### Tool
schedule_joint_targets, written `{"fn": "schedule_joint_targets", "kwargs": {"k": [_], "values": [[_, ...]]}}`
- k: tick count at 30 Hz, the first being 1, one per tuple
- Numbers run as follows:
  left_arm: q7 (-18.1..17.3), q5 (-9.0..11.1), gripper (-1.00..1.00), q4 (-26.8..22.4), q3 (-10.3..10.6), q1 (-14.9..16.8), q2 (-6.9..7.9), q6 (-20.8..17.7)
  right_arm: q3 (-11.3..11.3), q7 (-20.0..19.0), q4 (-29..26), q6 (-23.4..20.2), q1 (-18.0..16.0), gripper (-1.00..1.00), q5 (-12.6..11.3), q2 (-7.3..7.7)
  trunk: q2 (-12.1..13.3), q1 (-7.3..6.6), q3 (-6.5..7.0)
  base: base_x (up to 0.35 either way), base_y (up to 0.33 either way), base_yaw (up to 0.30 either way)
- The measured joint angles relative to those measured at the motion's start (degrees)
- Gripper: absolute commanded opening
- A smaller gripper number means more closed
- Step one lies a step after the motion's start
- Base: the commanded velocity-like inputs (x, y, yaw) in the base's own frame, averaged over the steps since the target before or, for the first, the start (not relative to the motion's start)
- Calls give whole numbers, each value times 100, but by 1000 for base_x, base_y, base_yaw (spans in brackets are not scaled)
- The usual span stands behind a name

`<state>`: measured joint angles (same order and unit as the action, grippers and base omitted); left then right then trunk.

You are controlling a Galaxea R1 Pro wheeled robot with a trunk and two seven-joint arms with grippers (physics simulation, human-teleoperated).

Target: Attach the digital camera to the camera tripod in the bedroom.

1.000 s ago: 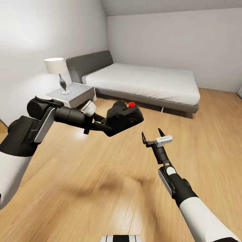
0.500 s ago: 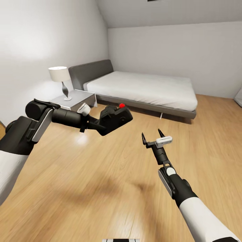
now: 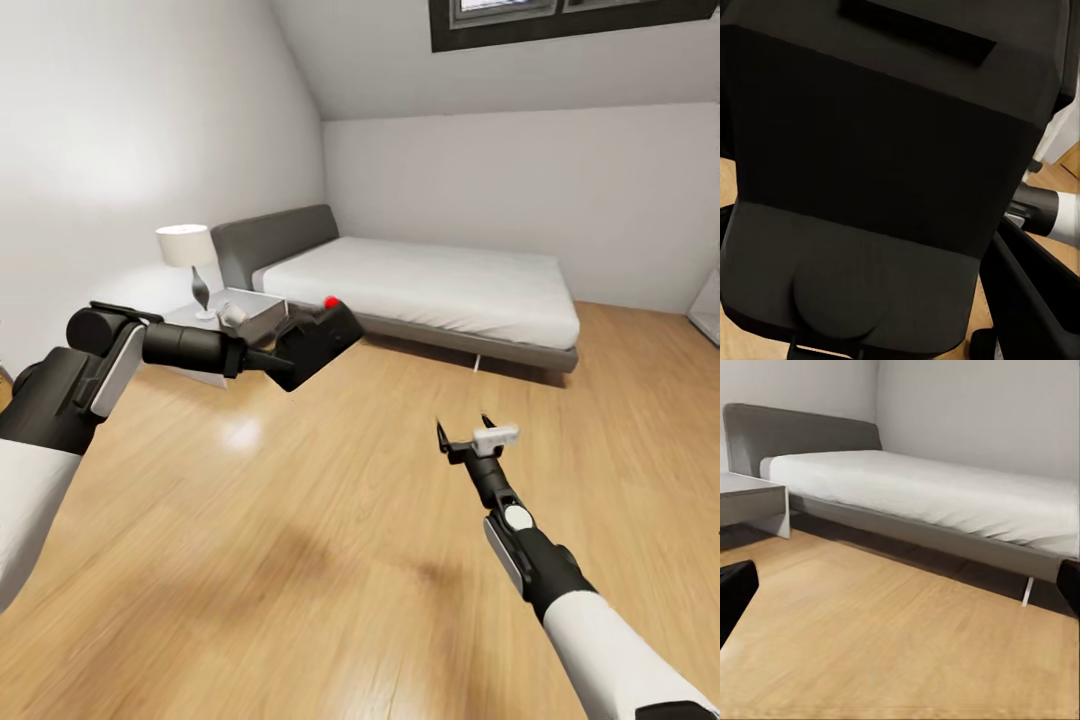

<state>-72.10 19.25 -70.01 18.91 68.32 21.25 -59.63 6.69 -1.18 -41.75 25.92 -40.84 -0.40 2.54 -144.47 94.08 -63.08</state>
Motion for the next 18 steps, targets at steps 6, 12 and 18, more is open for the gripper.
{"fn": "schedule_joint_targets", "kwargs": {"k": [6,12,18], "values": [[-25,4,-100,151,-23,0,30,2,-22,-7,806,-630,1,100,-1,150,8,-15,133,0,0,0],[-319,22,-100,223,-30,0,39,5,-14,-9,1919,-729,1,100,0,196,16,-31,266,0,0,0],[-527,12,-100,237,-30,0,35,11,-18,-15,2453,-693,0,100,-6,199,24,-46,399,0,0,0]]}}
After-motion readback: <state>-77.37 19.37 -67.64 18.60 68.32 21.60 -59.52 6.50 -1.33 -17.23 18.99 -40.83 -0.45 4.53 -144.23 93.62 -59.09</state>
